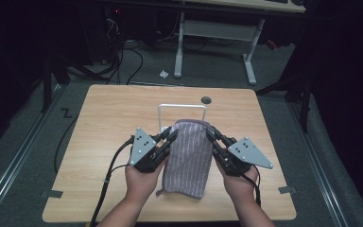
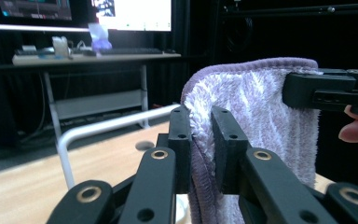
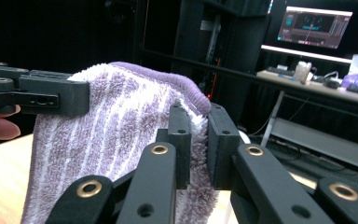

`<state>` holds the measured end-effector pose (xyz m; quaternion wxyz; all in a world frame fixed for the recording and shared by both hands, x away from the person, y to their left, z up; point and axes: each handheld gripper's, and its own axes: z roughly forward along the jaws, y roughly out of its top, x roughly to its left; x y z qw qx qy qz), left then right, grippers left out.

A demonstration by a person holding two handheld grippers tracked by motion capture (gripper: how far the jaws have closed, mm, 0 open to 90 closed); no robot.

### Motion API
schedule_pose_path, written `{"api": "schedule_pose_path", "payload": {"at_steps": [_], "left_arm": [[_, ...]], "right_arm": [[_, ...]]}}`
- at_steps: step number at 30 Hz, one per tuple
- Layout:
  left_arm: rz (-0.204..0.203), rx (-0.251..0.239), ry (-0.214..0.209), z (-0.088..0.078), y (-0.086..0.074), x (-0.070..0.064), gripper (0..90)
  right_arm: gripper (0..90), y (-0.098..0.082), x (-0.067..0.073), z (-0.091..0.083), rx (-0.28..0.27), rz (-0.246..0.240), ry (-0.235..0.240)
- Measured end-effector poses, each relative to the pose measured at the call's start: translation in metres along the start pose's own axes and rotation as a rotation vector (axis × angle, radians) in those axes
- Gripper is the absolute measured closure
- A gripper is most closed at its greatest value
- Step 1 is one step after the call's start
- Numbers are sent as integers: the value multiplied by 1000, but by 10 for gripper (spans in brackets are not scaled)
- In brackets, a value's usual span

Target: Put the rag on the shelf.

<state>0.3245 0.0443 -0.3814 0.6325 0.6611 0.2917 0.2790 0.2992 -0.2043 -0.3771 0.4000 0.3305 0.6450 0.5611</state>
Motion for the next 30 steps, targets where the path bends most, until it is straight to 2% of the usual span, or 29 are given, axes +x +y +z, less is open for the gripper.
{"api": "schedule_pose_path", "payload": {"at_steps": [4,5,8,13,14,19,20,23,24,26,27,30], "left_arm": [[63,-26,19,2,13,1,799],[54,-31,13,5,19,3,799],[43,-33,6,8,25,7,799],[63,-43,15,18,37,13,800],[80,-60,19,22,42,17,800],[92,-66,25,32,48,25,800],[87,-62,22,38,49,31,800],[79,-57,24,44,49,36,798],[88,-59,31,47,50,40,798],[92,-50,35,52,49,44,798],[98,-53,35,55,49,48,797],[110,-50,51,63,48,58,797]], "right_arm": [[830,16,-7,5,-20,8,7],[830,19,-8,6,-24,9,5],[831,28,-14,10,-36,20,5],[832,40,-23,20,-43,28,3],[832,42,-24,22,-45,28,0],[832,50,-31,31,-46,27,-3],[832,52,-34,37,-43,22,-6],[832,52,-39,47,-42,32,-7],[832,52,-39,47,-42,32,-7],[832,52,-42,55,-42,33,-10],[832,51,-45,64,-39,40,-13],[832,51,-48,73,-39,43,-12]]}}
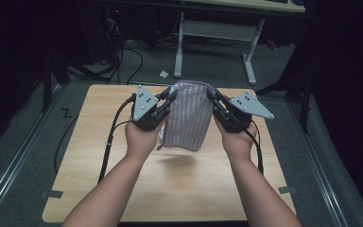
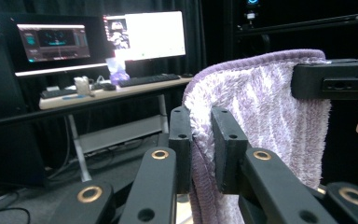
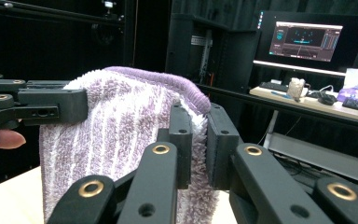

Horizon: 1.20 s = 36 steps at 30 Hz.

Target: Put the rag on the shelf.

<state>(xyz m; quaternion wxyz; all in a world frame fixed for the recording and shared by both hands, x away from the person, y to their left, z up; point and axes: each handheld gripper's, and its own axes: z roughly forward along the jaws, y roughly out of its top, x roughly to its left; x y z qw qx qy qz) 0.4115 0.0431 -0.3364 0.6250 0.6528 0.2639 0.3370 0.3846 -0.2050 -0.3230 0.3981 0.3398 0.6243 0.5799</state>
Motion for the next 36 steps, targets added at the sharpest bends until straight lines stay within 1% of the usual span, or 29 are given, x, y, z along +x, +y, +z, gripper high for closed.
{"api": "schedule_pose_path", "payload": {"at_steps": [2,4,5,6,7,9,10,11,12,13,15,17,18,20,21,22,23,24,25,26,27,28,29,30,32,33,34,35,36], "left_arm": [[4,12,16,7,-1,8,795],[17,13,34,12,-1,14,797],[0,17,29,15,-1,16,797],[1,10,36,17,0,20,797],[-19,12,39,19,1,23,797],[-23,10,46,21,3,26,797],[-26,4,47,23,4,28,797],[-34,5,46,25,5,29,796],[-38,17,41,27,5,30,796],[-44,13,39,29,5,31,796],[-18,23,45,32,3,31,796],[-11,31,53,36,3,32,796],[3,27,58,38,4,33,796],[-8,40,59,43,5,35,795],[-6,39,64,46,6,36,794],[9,39,72,48,7,38,794],[12,49,80,50,7,38,793],[19,46,78,52,7,39,792],[20,50,79,54,6,41,791],[25,54,86,57,6,44,791],[12,60,89,60,5,47,788],[-5,65,88,62,4,48,786],[-17,69,91,64,3,51,783],[-23,81,96,67,2,53,782],[-12,104,115,73,0,56,781],[-14,113,120,75,-1,58,780],[-17,119,123,77,-2,59,779],[-9,133,130,79,-3,60,779],[8,150,139,82,-5,60,778]], "right_arm": [[832,1,-2,10,4,12,0],[833,2,-5,24,12,18,2],[833,3,-6,28,14,16,2],[833,3,-6,28,14,16,2],[833,4,-6,32,13,15,2],[833,5,-9,41,10,8,-1],[833,5,-10,43,8,11,-1],[833,5,-12,45,5,15,-1],[833,5,-12,45,5,15,-1],[833,4,-13,47,5,19,-5],[833,2,-20,54,6,39,-13],[832,3,-22,58,14,37,-17],[832,3,-23,60,21,37,-17],[832,5,-27,66,35,37,-22],[832,7,-31,73,43,27,-26],[832,8,-32,75,45,28,-26],[832,9,-34,78,50,26,-29],[831,9,-35,81,50,19,-32],[831,10,-36,84,61,3,-37],[831,10,-36,84,61,3,-37],[831,10,-38,91,73,-10,-39],[831,10,-38,91,73,-10,-39],[830,8,-39,96,75,-23,-44],[829,7,-40,100,83,-29,-45],[829,6,-40,103,92,-27,-45],[829,3,-42,110,109,-32,-45],[829,1,-43,113,117,-38,-45],[829,1,-43,113,117,-38,-45],[828,-1,-44,115,126,-38,-43]]}}
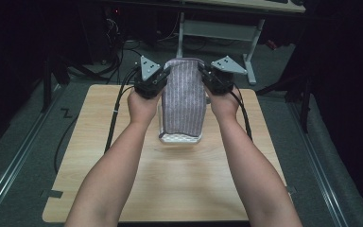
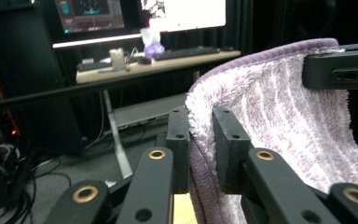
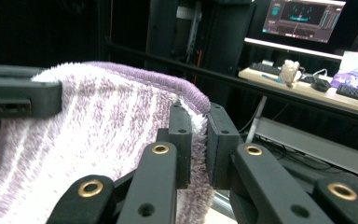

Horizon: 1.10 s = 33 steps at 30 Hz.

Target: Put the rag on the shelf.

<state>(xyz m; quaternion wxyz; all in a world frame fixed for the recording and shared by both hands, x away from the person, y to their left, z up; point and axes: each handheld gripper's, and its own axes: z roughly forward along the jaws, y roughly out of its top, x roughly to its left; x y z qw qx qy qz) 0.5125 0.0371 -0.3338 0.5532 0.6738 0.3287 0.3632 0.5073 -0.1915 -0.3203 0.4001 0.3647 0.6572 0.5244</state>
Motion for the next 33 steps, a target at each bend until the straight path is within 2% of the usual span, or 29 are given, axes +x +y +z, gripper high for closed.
{"api": "schedule_pose_path", "payload": {"at_steps": [2,3,4,5,11,13,15,16,18,20,24,33], "left_arm": [[12,33,5,6,-4,-1,777],[4,50,5,9,-6,0,777],[1,69,6,12,-9,1,773],[-5,84,5,15,-12,1,773],[18,171,10,26,-24,6,766],[-6,202,0,29,-28,10,755],[-37,228,-17,31,-31,12,726],[-44,221,-21,30,-32,12,705],[-78,211,-24,30,-33,14,626],[-143,241,-35,29,-33,18,634],[-141,234,-32,27,-35,18,629],[-173,218,-34,16,-37,18,631]], "right_arm": [[825,-6,-2,6,35,17,1],[825,-6,-2,6,35,17,1],[825,-11,-4,10,68,16,8],[825,-11,-4,10,68,16,8],[824,-26,0,18,115,19,14],[818,-30,1,22,140,5,16],[739,-33,2,27,154,27,19],[693,-34,1,28,161,44,21],[675,-36,1,30,172,59,17],[674,-37,1,29,167,54,27],[670,-38,2,29,168,63,35],[686,-37,4,22,166,41,56]]}}
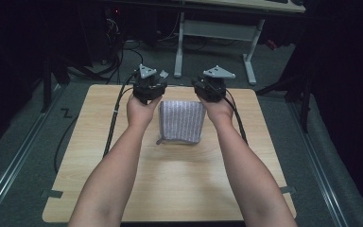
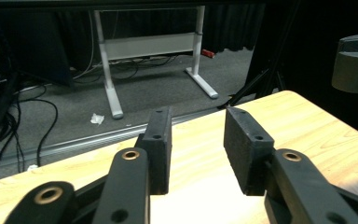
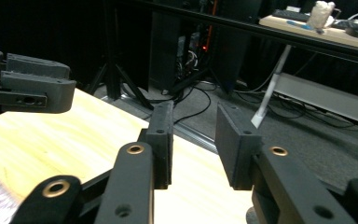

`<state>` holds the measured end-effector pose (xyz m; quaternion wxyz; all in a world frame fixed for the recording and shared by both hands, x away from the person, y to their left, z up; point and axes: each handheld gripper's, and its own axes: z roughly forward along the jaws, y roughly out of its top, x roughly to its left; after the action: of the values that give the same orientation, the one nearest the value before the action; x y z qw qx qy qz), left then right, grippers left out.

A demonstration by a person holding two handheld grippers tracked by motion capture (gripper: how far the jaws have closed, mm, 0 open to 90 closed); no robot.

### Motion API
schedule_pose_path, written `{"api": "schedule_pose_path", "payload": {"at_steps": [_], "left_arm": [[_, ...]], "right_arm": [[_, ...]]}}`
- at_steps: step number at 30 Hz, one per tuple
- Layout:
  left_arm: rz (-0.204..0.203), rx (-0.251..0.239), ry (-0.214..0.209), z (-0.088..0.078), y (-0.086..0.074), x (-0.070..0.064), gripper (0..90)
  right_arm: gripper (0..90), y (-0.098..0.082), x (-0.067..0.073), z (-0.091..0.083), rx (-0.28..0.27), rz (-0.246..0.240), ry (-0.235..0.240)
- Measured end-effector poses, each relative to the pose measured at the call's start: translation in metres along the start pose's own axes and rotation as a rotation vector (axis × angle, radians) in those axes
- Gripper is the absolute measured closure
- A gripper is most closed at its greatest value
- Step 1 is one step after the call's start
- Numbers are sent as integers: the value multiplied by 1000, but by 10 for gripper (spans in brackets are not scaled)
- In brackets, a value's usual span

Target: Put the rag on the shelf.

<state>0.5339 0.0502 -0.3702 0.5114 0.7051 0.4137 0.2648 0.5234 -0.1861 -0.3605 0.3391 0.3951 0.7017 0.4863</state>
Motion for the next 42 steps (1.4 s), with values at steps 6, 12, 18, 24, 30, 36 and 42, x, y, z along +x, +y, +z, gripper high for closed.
{"api": "schedule_pose_path", "payload": {"at_steps": [6,12,18,24,30,36,42], "left_arm": [[18,-14,-10,-12,1,-4,620],[27,-34,-26,-22,1,-11,611],[48,-50,-32,-35,1,-17,581],[66,-34,-40,-48,-9,-17,531],[83,-41,-47,-67,-27,-14,506],[102,-16,-31,-82,-43,-11,473],[84,-7,-46,-93,-58,-6,430]], "right_arm": [[672,1,5,-13,-10,-22,15],[636,-2,10,-28,-21,-8,24],[635,-6,9,-39,-26,-5,29],[591,-14,5,-59,-40,12,15],[567,-26,1,-77,-36,12,2],[538,-43,-2,-96,-35,-8,-20],[534,-56,-3,-111,-11,-32,-23]]}}
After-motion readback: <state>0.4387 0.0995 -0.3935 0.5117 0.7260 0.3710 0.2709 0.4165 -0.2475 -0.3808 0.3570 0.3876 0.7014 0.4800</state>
